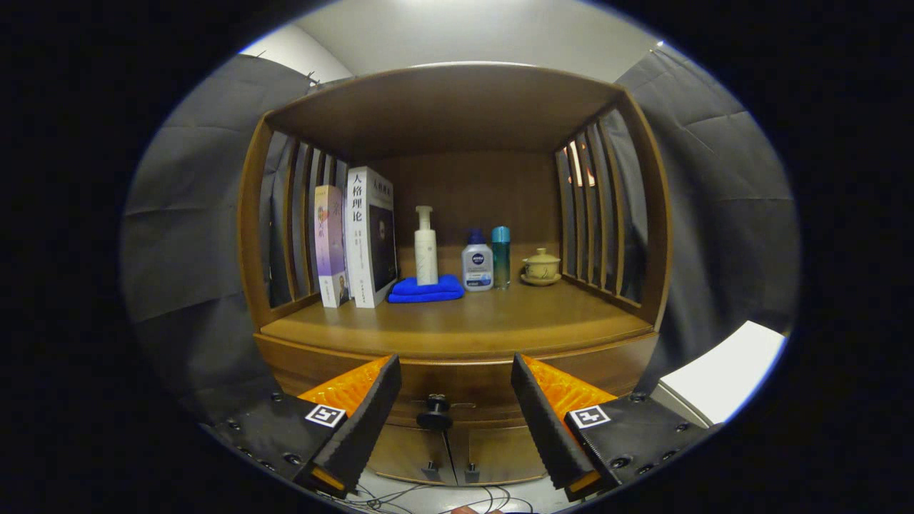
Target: Pull open the drawer, take out the items inside it, and place them on the countertop above the cabinet.
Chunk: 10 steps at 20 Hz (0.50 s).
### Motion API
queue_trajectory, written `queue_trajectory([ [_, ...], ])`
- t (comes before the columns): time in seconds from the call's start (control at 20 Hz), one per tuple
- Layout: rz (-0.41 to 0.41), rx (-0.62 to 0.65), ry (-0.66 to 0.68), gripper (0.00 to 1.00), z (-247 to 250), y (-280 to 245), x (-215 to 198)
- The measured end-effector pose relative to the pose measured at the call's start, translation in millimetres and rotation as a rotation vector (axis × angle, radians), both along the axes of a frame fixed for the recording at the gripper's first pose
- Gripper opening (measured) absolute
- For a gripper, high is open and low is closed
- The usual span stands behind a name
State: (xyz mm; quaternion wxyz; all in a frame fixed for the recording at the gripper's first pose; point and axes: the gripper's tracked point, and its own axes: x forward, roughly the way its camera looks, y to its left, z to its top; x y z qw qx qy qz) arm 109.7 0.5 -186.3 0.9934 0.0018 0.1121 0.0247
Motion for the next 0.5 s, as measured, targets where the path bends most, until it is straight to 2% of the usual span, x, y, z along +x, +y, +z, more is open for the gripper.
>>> queue_trajectory([
  [0.15, 0.02, -0.005, 0.048, 0.98, -29.8, 9.5, 11.9],
  [0.4, -0.001, 0.003, 0.101, 0.98, -65.0, 8.6, 24.5],
  [0.5, -0.005, -0.021, 0.119, 0.95, -76.6, 8.3, 26.9],
])
